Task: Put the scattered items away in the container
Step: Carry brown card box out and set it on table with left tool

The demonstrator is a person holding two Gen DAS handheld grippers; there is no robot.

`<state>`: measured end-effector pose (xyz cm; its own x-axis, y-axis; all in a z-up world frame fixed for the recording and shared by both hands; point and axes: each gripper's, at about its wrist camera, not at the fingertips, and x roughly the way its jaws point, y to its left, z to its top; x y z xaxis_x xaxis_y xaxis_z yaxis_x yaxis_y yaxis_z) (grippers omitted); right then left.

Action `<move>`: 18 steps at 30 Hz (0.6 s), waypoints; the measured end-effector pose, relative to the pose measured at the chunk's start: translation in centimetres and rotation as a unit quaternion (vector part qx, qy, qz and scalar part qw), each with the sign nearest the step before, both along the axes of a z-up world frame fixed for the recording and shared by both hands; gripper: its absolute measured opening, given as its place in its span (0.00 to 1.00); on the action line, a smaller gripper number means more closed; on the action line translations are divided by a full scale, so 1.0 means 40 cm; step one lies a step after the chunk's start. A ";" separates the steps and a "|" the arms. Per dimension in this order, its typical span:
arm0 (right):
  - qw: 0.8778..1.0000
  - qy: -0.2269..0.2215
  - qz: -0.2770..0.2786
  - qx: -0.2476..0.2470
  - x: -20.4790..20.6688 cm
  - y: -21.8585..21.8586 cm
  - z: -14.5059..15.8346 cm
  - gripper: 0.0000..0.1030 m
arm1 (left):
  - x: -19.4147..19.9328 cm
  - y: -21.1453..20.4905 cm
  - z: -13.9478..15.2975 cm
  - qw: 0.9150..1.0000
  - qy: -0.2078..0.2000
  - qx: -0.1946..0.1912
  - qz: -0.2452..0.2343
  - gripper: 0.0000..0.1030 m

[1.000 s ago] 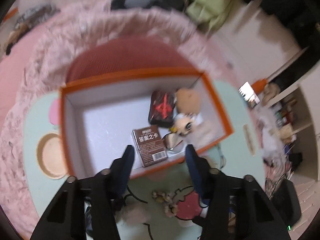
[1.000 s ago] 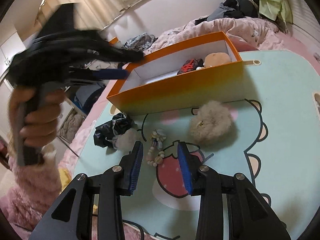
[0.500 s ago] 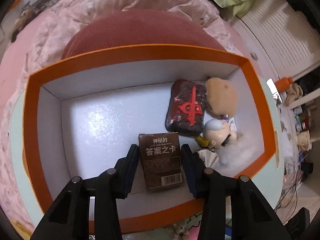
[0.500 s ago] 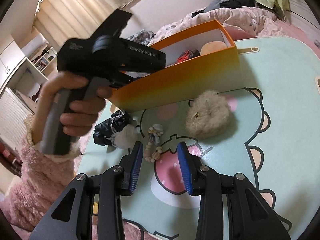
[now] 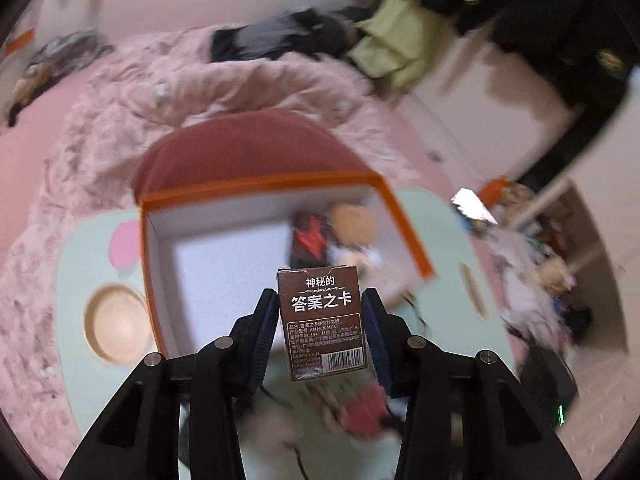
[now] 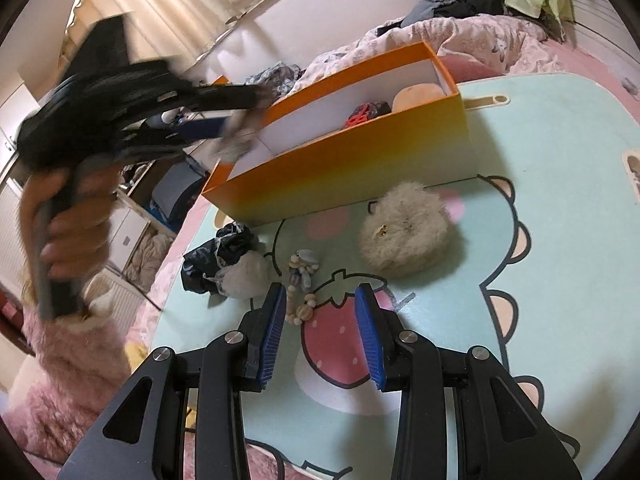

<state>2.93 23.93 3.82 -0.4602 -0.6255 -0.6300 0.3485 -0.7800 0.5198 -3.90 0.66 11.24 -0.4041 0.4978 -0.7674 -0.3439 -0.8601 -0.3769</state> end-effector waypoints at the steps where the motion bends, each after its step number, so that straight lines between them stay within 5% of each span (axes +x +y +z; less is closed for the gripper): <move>1: 1.000 0.009 -0.007 -0.008 0.005 0.010 0.008 0.36 | 0.025 -0.004 -0.008 1.000 0.000 0.009 -0.008 0.40; 7: 0.995 0.059 -0.073 -0.026 0.028 0.074 0.053 0.36 | 0.087 -0.022 -0.077 0.999 0.030 -0.003 0.023 0.40; 11: 0.996 0.042 -0.069 -0.026 0.026 0.068 0.032 0.36 | 0.063 -0.011 -0.141 1.000 -0.013 0.001 0.010 0.40; 18: 0.997 0.034 -0.063 -0.025 0.033 0.070 0.024 0.36 | 0.063 0.019 -0.193 0.998 -0.009 -0.044 0.036 0.40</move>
